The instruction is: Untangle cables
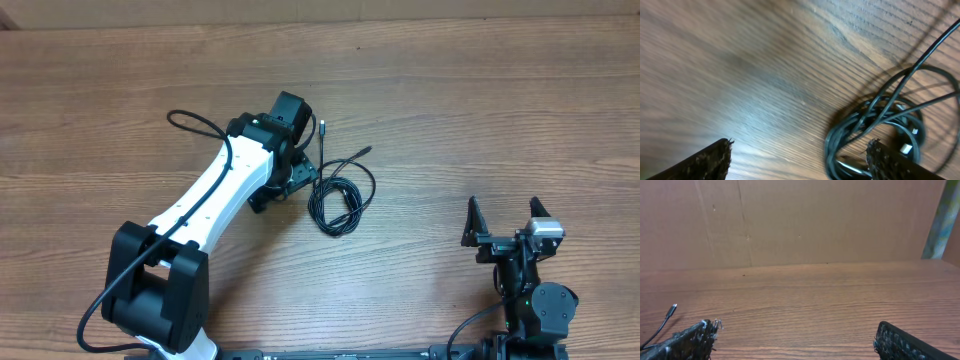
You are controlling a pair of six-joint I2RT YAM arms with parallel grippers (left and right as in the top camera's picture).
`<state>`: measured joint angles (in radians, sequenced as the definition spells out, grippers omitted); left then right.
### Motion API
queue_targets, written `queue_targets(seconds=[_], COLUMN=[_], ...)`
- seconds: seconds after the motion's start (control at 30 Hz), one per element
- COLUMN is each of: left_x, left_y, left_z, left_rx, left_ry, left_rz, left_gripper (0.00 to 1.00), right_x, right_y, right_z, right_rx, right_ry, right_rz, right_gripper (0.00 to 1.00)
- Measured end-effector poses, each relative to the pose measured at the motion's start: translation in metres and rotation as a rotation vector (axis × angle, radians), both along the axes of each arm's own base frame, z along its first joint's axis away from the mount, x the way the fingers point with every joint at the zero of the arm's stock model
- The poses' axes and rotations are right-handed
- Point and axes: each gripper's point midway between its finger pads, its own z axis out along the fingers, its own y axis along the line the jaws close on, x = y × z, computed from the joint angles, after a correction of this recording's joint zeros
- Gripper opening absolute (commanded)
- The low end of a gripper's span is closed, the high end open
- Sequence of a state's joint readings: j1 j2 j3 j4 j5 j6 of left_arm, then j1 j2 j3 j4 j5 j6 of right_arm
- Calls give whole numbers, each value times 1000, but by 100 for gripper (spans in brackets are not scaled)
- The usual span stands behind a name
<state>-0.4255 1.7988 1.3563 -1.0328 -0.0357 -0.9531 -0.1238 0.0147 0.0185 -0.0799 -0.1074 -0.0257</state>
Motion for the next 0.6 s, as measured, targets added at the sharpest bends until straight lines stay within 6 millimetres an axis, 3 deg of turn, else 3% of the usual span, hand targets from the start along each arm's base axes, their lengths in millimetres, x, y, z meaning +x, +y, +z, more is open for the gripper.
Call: queue_targets(seconds=[0.07,0.13,0.37,0.47,0.6], left_x=[0,0,14,22,21], left_y=[1,0,-21,-36,-50], left_z=[0,0,3,6,7], left_rx=[10,7,-52,-54,-26], left_ry=[-3,-1,-70,-131,-165], left_rz=[-41,-65,-199,-382,-643], left_gripper=[75,76,92,99,100], right_x=[0,0,0,0,0], right_y=[0,0,0,0,0], right_z=[0,0,0,0,0], right_rx=[0,0,0,0,0], right_ry=[0,-1,0,-1,0], right_rz=[0,0,0,0,0], right_gripper=[100,100,100,100,100])
